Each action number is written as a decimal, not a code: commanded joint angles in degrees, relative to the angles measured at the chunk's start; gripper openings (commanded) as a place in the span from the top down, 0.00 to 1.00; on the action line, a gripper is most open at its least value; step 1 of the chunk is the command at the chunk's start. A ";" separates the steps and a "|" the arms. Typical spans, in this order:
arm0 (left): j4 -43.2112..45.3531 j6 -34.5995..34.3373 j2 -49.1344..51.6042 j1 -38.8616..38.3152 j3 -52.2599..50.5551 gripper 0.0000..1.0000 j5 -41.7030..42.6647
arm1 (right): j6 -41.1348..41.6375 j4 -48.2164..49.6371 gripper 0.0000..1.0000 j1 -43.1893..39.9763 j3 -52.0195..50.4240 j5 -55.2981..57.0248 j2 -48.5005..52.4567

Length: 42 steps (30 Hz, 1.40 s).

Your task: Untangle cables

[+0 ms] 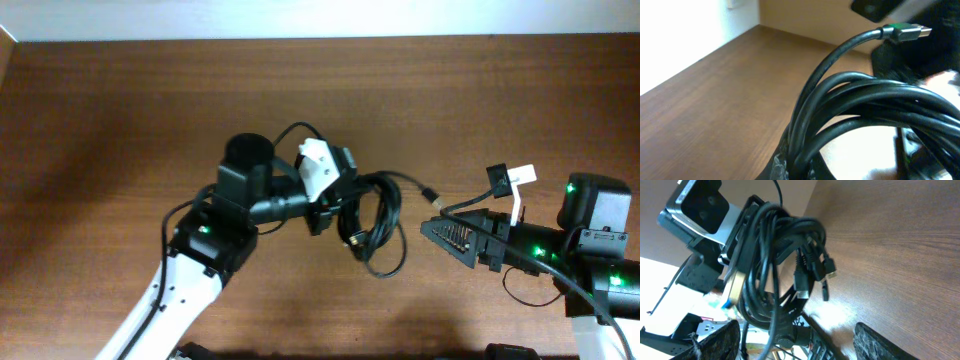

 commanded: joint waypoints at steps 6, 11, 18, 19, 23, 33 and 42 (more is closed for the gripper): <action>4.81 -5.38 -0.28 -13.81 1.42 1.00 -35.56 | -0.68 -0.11 0.29 0.37 0.87 -1.16 0.04; 5.27 -5.31 -0.28 -15.21 1.42 1.00 -36.57 | -0.68 -0.70 0.30 0.35 0.87 -1.16 0.04; 1.29 -2.34 -0.70 -15.23 1.42 1.00 -34.21 | -0.66 -0.46 0.33 0.31 0.87 1.51 0.07; 0.79 -1.03 -1.16 -15.23 1.42 1.00 -34.23 | -0.66 0.24 0.33 0.31 0.87 1.62 0.07; 0.52 6.19 -3.39 -16.50 1.42 1.00 -32.26 | -0.63 0.46 0.33 0.31 0.87 6.64 0.07; -0.42 12.35 -4.22 -18.47 1.42 1.00 -41.46 | 0.42 0.44 0.35 0.31 0.87 6.12 0.07; -0.24 12.35 -4.22 -27.15 1.42 1.00 -61.88 | 0.87 0.37 0.40 0.31 0.87 10.49 1.84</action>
